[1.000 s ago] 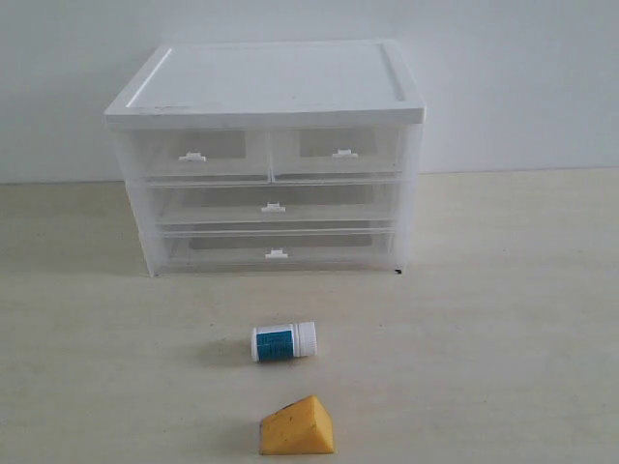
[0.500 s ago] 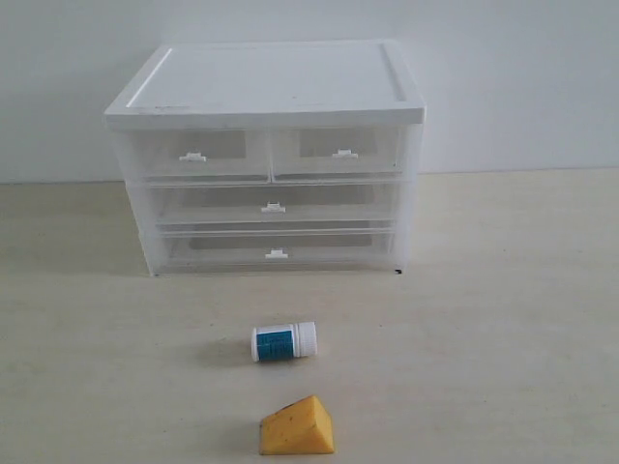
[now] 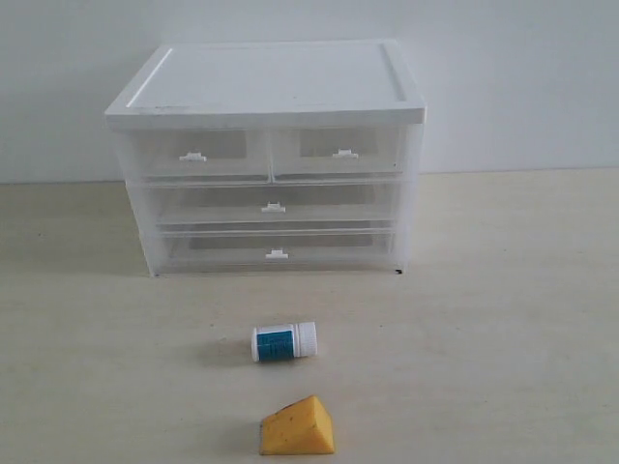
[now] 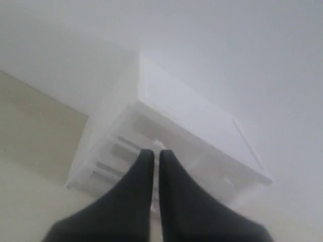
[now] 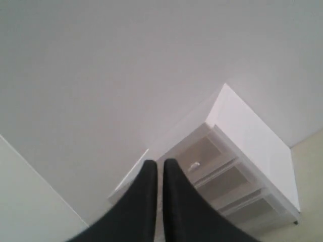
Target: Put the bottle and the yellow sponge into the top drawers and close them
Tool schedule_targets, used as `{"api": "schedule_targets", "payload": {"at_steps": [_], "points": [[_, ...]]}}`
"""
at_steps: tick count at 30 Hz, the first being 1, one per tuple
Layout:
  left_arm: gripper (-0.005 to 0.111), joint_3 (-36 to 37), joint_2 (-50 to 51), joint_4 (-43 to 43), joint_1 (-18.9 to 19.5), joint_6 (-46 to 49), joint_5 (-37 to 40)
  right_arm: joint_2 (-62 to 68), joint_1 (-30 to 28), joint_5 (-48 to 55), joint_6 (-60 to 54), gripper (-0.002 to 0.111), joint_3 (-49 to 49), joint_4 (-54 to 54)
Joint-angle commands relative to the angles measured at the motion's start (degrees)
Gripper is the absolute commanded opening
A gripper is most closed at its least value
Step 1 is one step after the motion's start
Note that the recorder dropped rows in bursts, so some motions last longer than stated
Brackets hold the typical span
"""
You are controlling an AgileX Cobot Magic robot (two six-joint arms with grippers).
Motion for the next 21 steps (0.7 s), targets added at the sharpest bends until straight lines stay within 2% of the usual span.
{"api": "schedule_targets", "payload": {"at_steps": [1,5,15,18,21], "points": [[0.004,-9.7,14.8,-10.7,-0.7,17.3,13.1,3.5,2.4,-2.8,-0.2,0.0,0.0,-0.4],[0.004,-15.0,27.3,-20.0,-0.7,28.8,21.8,13.4,4.4,-4.6,-0.2,0.0,-2.0,-1.3],[0.004,-22.6,55.1,-31.8,-1.1,39.4,23.8,46.2,9.3,-7.2,6.4,0.0,-14.9,-3.0],[0.004,-25.5,61.6,-35.5,-1.4,44.5,25.2,56.5,9.3,-9.3,16.3,0.0,-18.6,-9.7],[0.004,-28.9,66.9,-36.9,-1.4,47.9,27.8,65.8,9.0,-17.8,28.0,0.0,-21.5,-20.9]]}}
